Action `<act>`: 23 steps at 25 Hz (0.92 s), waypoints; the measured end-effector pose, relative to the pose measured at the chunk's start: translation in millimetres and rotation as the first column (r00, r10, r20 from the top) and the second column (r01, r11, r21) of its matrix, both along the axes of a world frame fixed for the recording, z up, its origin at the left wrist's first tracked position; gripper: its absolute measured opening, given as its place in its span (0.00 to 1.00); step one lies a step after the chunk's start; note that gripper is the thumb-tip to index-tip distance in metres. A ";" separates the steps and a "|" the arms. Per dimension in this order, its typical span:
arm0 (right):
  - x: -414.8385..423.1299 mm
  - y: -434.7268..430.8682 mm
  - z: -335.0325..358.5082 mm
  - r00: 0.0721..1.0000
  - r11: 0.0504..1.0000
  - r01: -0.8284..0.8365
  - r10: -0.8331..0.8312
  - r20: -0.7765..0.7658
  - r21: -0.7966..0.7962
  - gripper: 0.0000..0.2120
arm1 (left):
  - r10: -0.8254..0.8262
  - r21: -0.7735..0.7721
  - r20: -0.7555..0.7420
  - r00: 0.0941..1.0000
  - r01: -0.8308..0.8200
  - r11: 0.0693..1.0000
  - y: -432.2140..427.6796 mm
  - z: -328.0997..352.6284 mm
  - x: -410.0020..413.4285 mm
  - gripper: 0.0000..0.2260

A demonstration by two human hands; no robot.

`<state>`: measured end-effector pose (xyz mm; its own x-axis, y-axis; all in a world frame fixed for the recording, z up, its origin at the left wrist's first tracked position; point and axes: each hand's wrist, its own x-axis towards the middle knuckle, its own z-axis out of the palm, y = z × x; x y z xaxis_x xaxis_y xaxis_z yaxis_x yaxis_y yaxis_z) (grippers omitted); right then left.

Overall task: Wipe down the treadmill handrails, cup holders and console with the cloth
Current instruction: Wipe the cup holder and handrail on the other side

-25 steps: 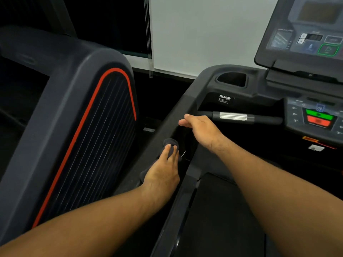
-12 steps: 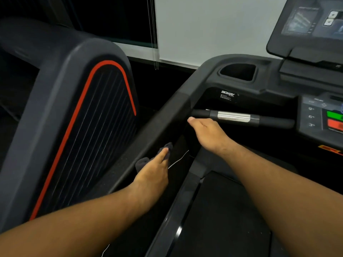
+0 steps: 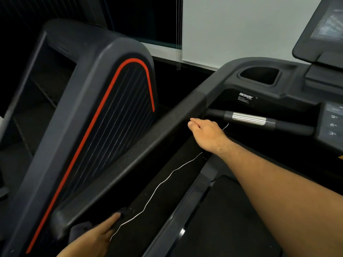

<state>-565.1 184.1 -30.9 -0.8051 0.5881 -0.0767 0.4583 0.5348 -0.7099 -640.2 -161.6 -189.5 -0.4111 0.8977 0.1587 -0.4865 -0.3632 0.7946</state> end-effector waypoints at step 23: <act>91.1 55.1 38.5 0.883 0.888 0.159 -0.324 -0.340 -0.432 0.14 | 0.109 -0.671 -0.086 0.990 -0.138 0.728 327.7 203.6 70.5 0.28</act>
